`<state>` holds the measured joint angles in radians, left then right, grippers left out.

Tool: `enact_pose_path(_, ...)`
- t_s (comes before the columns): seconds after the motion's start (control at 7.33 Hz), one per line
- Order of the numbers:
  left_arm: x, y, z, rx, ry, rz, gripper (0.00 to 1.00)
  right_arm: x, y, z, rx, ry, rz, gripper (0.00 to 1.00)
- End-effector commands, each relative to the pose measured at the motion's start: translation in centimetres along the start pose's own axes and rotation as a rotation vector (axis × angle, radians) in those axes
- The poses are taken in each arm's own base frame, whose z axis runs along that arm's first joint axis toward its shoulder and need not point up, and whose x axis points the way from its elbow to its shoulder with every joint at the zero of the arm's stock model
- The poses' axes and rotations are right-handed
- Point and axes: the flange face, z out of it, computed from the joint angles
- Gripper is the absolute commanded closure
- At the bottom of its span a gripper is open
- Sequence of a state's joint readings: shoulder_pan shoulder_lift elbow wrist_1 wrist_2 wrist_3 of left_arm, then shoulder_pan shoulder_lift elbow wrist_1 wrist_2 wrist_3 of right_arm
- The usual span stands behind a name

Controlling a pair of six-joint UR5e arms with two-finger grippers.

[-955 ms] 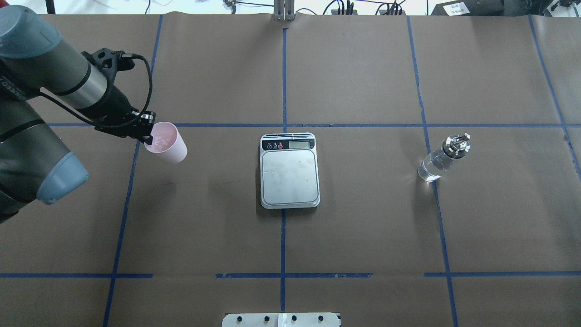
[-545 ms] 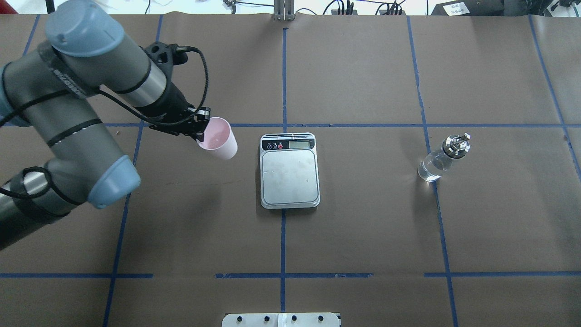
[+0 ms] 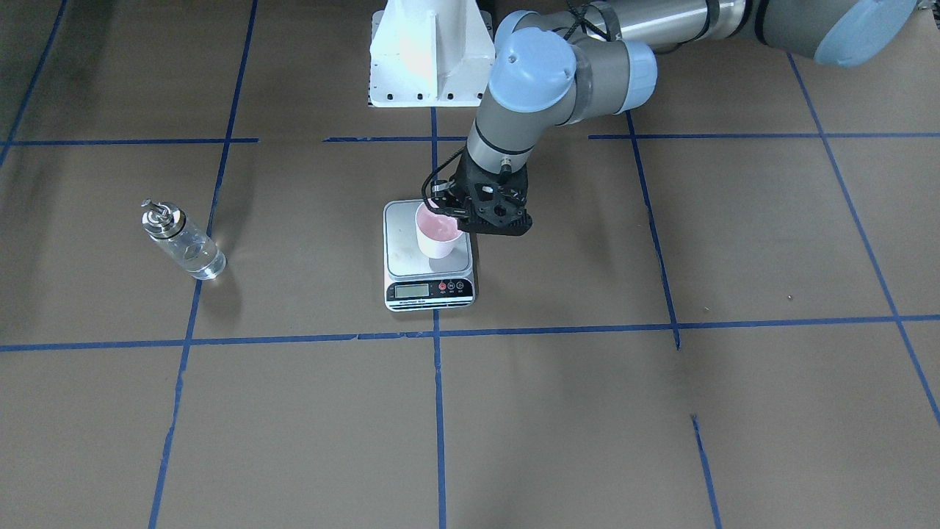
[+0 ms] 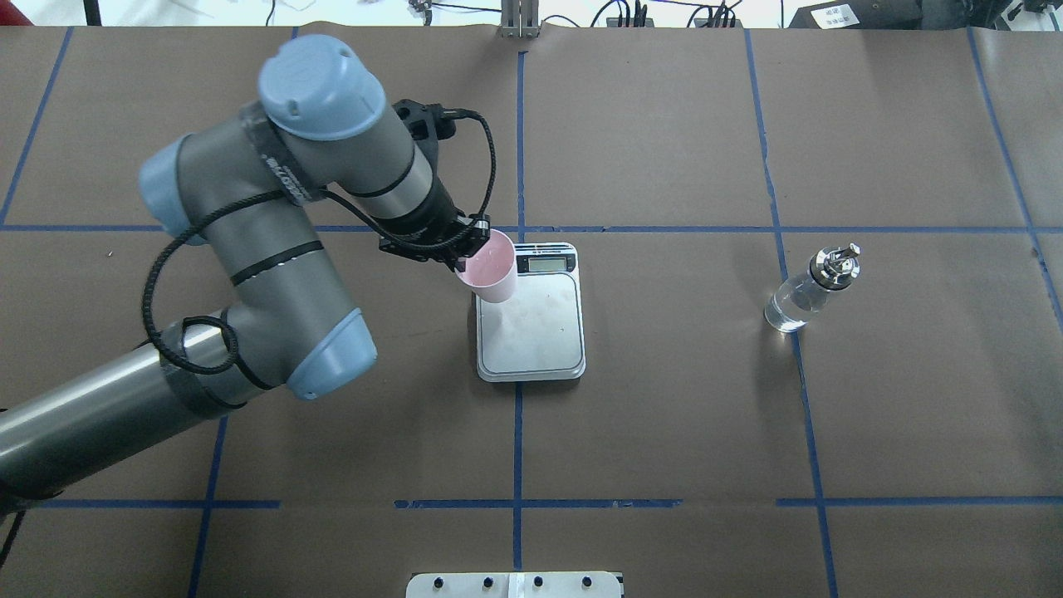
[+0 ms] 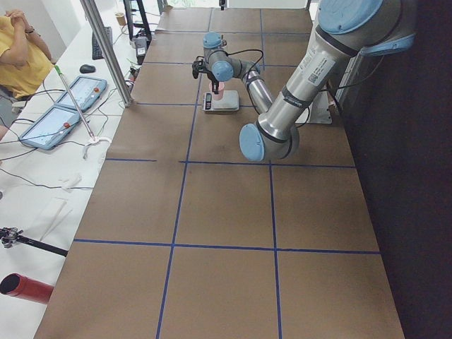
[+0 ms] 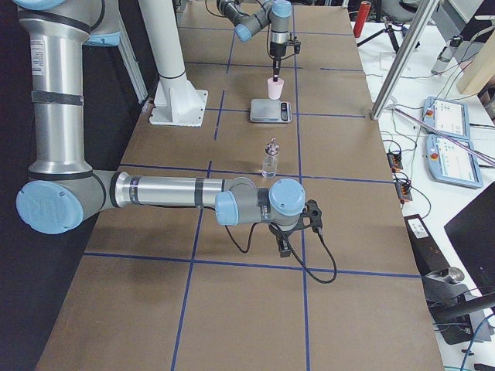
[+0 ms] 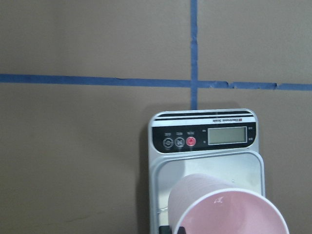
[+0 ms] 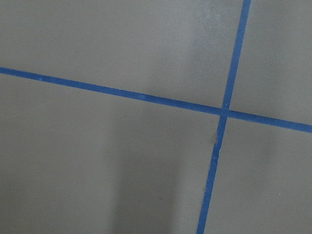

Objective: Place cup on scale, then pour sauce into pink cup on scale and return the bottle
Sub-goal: 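Lift the pink cup with the left gripper and carry it onto the scale, then lower the pink cup onto the scale and open the left gripper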

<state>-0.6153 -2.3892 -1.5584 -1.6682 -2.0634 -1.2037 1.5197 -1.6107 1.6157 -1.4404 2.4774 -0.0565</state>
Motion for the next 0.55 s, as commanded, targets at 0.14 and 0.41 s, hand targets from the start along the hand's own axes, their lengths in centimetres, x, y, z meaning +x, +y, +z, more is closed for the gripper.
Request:
enact_pose_path(0.14,1.58,0.63,1.77,-0.009,-0.015,0.004,1.0,-0.33,-0.1,-0.01,0.0,-0.001,-0.006,0.0)
enact_pose_path(0.41,1.61,0.7,1.63,-0.01,-0.017,0.002,1.0,-0.57,-0.18,-0.2,0.004,0.0,-0.009,0.0)
